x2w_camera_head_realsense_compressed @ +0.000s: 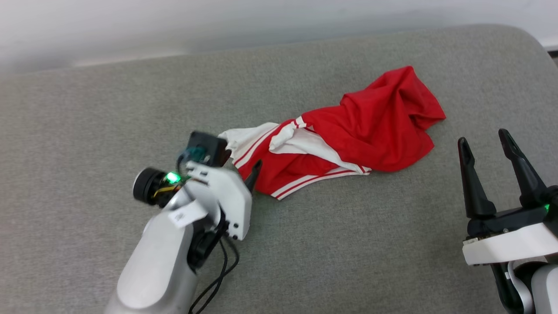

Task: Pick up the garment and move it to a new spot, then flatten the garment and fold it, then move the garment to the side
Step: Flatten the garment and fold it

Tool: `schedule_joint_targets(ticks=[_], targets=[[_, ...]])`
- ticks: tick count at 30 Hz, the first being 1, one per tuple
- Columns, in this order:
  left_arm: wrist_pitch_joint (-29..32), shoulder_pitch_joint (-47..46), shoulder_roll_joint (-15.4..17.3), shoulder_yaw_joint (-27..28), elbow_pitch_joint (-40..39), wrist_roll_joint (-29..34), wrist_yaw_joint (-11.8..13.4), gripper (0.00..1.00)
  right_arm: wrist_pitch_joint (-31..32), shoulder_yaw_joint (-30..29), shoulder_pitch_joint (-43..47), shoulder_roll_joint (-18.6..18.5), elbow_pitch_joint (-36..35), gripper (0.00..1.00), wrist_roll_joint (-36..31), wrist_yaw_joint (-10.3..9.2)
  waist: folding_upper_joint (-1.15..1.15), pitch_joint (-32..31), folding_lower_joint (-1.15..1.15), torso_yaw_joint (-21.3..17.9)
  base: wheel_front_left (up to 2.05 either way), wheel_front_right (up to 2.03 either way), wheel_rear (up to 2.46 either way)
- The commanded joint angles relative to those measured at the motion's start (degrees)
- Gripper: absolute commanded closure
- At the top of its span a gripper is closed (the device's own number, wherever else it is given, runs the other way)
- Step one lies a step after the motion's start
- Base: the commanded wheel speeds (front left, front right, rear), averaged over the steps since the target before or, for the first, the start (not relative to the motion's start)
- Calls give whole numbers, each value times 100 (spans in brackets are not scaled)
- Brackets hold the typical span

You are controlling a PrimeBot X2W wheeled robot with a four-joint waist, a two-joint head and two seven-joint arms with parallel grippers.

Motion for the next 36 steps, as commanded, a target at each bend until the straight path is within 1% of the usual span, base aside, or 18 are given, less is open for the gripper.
schedule_joint_targets(ticks=[1, 4, 7, 9, 11, 15, 16, 17, 21, 27, 31, 36], targets=[[363, -298, 75, -181, 113, -8, -7, 0, -31, 17, -92, 49, -26, 0, -58, -3, 0, 229, 0, -153, 0, 0, 0], [1023, -660, 167, -522, 275, -275, -7, 0, -86, 22, -129, 111, -1, 0, -98, -2, 0, 428, 0, -237, 0, 0, 0], [1481, -979, 386, -769, 440, -414, -7, 0, -140, 19, -156, 159, 43, 0, -123, -3, 0, 598, 0, -290, 0, 0, 0], [1683, -1155, 510, -939, 581, -422, -7, 0, -176, 32, -195, 181, 70, 0, -152, -2, 0, 697, 0, -315, 0, 0, 0], [1826, -1288, 569, -1076, 722, -498, -7, 0, -222, 46, -237, 198, 96, 0, -168, -2, 0, 773, 0, -326, 0, 0, 0], [2078, -1315, 720, -1499, 1002, -684, -8, 0, -279, 81, -257, 232, 181, 0, -220, -2, 0, 849, 0, -323, 0, 0, 0], [2099, -1286, 741, -1594, 1036, -775, -9, 78, -284, 82, -268, 235, 200, 0, -234, -2, 0, 853, 0, -315, 0, 0, 0], [2058, -1258, 749, -1669, 1036, -867, -14, 100, -298, 74, -273, 237, 220, 0, -247, -3, 0, 846, 0, -295, 0, 0, 0], [1798, -1117, 853, -1879, 861, -1126, -13, 100, -283, 68, -248, 223, 294, 0, -290, -2, 0, 709, 0, -174, 0, 0, 0], [1336, -675, 1166, -2041, 123, -1234, -8, 100, -171, 5, -111, 187, 366, 0, -312, -2, 0, 259, 0, 150, 0, 0, 0], [1301, -107, 1450, -2292, -506, -1246, -7, 100, -71, -40, -8, 194, 424, 0, -336, -2, 0, -76, 0, 401, 0, 0, 0], [1426, 711, 1739, -2687, -1188, -1351, -6, 100, 40, -62, 75, 292, 529, 0, -375, -2, 0, -376, 0, 637, 0, 0, 0]])
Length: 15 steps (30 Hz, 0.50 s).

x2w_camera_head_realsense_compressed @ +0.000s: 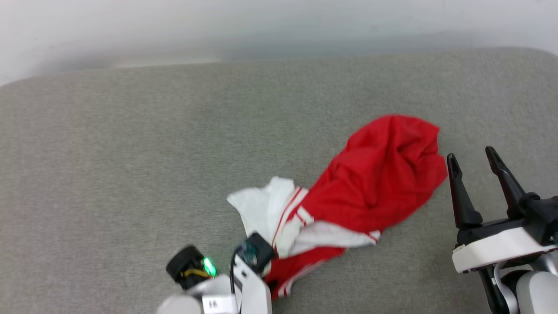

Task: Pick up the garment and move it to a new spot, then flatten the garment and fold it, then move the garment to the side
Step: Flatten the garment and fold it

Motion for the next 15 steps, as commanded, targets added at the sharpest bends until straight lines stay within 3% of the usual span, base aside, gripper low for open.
schedule_joint_targets(ticks=[1, 8, 9, 10, 15], targets=[[40, 338, 73, -161, -183, -56, -5, 100, 38, -28, 87, 56, 49, 0, -40, -3, 0, -270, 0, 261, 0, 0, 0], [-112, 768, 56, -451, -238, 32, 40, 100, 116, -1, 137, 125, 129, 0, -77, -3, 0, -392, 0, 375, 0, 0, 0], [-185, 760, 35, -448, -236, 73, 64, 71, 119, -3, 145, 132, 136, 0, -75, -3, 0, -403, 0, 388, 0, 0, 0], [-268, 738, 23, -429, -227, 118, 96, 0, 136, -12, 153, 135, 148, 0, -72, -3, 0, -412, 0, 401, 0, 0, 0], [-712, 654, -25, -172, -299, 150, 312, 0, 165, -35, 170, 153, 195, 0, -87, -3, 0, -500, 0, 431, 0, 0, 0]])
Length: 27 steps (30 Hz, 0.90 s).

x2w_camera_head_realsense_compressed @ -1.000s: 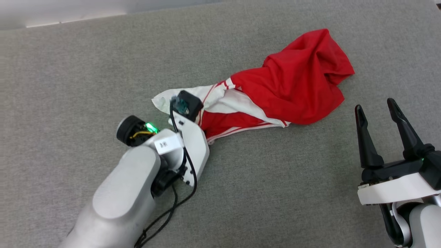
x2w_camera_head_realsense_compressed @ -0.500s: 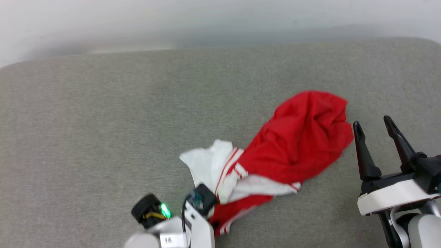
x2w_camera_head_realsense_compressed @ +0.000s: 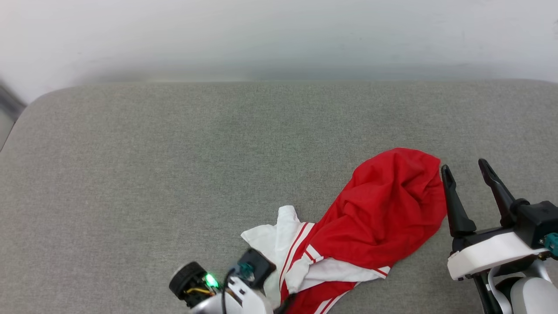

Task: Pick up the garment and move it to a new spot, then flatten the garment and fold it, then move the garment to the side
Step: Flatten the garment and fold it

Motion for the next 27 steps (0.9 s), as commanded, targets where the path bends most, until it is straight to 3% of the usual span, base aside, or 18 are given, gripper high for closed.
schedule_joint_targets(ticks=[1, 7, 13, 25, 27], targets=[[-123, -81, -9, 107, -78, -26, 75, 0, 9, 4, 46, 32, 13, 0, -32, -2, 0, -37, 0, -2, 0, 0, 0], [-392, -235, 54, 558, -554, -141, 323, 0, 61, -104, 101, -9, -16, 0, -32, -2, 0, -100, 0, -68, 0, 0, 0], [-165, -952, -231, 727, -630, -209, 376, 0, 197, -236, 21, 15, -41, 0, -109, -2, 0, 104, 0, -337, 0, 0, 0], [839, -3086, -1102, 453, 1307, -404, -64, 0, 137, -264, -272, 69, -30, 0, -141, -2, 0, 987, 0, -1202, 0, 0, 0], [1036, -3543, -1254, 332, 2009, -476, -152, 0, 52, -242, -358, 130, 38, 0, -112, -3, 0, 1216, 0, -1404, 0, 0, 0]])
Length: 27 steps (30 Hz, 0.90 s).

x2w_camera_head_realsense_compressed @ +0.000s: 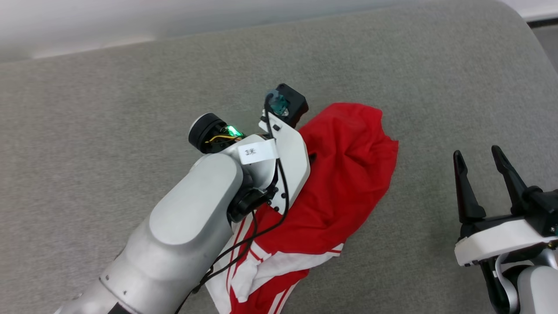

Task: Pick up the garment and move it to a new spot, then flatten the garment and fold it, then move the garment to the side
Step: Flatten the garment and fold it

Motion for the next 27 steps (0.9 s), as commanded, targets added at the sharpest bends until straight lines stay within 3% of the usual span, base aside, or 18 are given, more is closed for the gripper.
schedule_joint_targets(ticks=[1, 11, 13, 18, 27], targets=[[62, -138, -76, -65, 238, -54, -37, 0, -59, 10, -140, 58, 32, 0, -7, -3, 0, 254, -1, -236, 0, 0, 0], [32, -401, -246, -690, 1493, -134, -140, 0, -236, 101, -246, 142, 224, 0, -68, -4, 0, 503, -1, -401, 0, 0, 0], [-38, -355, -239, -817, 1628, -193, -146, 100, -263, 111, -254, 148, 255, 0, -75, -4, 0, 516, -1, -395, 0, 0, 0], [-951, -434, -142, -765, 1685, -232, -146, 100, -280, 113, -260, 132, 318, 0, -112, -4, 0, 401, -1, -314, 0, 0, 0], [-2683, -637, 193, 0, 1648, -181, 419, 100, -218, 157, -133, 56, 354, 0, -117, -3, 0, -91, -1, -46, 0, 0, 0]])
